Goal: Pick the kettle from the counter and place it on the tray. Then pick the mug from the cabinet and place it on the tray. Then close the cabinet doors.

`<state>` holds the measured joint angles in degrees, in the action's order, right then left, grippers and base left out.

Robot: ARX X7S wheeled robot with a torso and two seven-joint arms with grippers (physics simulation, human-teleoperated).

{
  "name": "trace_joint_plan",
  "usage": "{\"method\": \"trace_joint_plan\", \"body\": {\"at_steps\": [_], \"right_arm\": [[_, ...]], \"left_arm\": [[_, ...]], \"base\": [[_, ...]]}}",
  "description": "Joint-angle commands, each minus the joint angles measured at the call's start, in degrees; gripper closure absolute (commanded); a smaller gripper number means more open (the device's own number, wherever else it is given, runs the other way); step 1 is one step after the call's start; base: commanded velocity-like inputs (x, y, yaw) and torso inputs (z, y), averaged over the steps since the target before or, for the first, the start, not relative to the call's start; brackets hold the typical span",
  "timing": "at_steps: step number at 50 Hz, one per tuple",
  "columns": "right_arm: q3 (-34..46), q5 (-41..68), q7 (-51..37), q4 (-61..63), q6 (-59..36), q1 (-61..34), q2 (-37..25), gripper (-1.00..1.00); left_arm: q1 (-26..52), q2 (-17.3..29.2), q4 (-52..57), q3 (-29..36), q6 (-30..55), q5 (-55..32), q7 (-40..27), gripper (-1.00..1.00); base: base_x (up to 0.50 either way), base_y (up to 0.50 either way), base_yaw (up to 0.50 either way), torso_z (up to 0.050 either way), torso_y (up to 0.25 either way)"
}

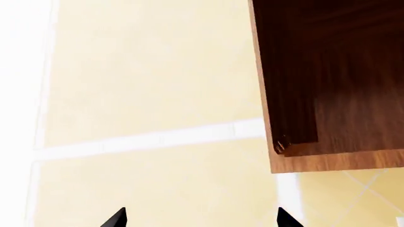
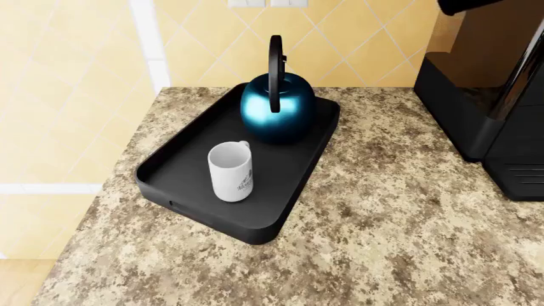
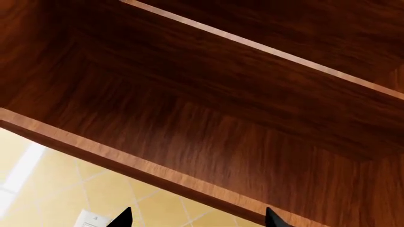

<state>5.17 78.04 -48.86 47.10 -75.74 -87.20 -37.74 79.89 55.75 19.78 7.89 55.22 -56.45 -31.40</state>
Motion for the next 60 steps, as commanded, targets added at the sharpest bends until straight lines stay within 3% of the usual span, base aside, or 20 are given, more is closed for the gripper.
{"method": "trace_joint_plan", "body": {"at_steps": [1, 21, 31, 42, 46, 60], "right_arm": [[0.91, 0.08, -0.21, -0.32, 0.41, -0.72, 0.19, -1.00], [1.61, 1.96, -1.68, -0.68, 0.62, -2.03, -0.26, -1.00], [1.83, 3.28, -2.83, -0.62, 0.78, -2.10, -0.55, -1.00], [1.81, 3.99, -3.12, -0.60, 1.32, -1.74, -1.22, -1.00], [1.79, 4.46, -3.48, -0.53, 1.40, -1.54, -1.57, -1.00], [3.06, 2.21, -2.45, -0.36, 2.42, -0.39, -1.19, -1.00]], "left_arm": [[3.60, 0.57, -4.25, 3.09, 0.49, 3.82, 1.68, -1.00], [8.49, -0.46, -11.93, 7.29, -1.13, 10.89, 3.14, -1.00], [22.74, -7.55, -21.14, 14.75, -2.14, 18.23, 7.04, -1.00], [31.26, -14.25, -33.64, 21.16, -7.72, 25.55, 11.13, -1.00], [31.51, -15.05, -38.60, 21.58, -9.85, 27.25, 11.09, -1.00], [31.26, -14.55, -39.38, 20.77, -10.22, 27.29, 10.78, -1.00]], "base": [[0.00, 0.00, 0.00, 0.000, 0.000], [0.00, 0.00, 0.00, 0.000, 0.000], [0.00, 0.00, 0.00, 0.009, 0.000], [0.00, 0.00, 0.00, 0.013, 0.005], [0.00, 0.00, 0.00, 0.010, 0.011], [0.00, 0.00, 0.00, 0.009, 0.010]]}}
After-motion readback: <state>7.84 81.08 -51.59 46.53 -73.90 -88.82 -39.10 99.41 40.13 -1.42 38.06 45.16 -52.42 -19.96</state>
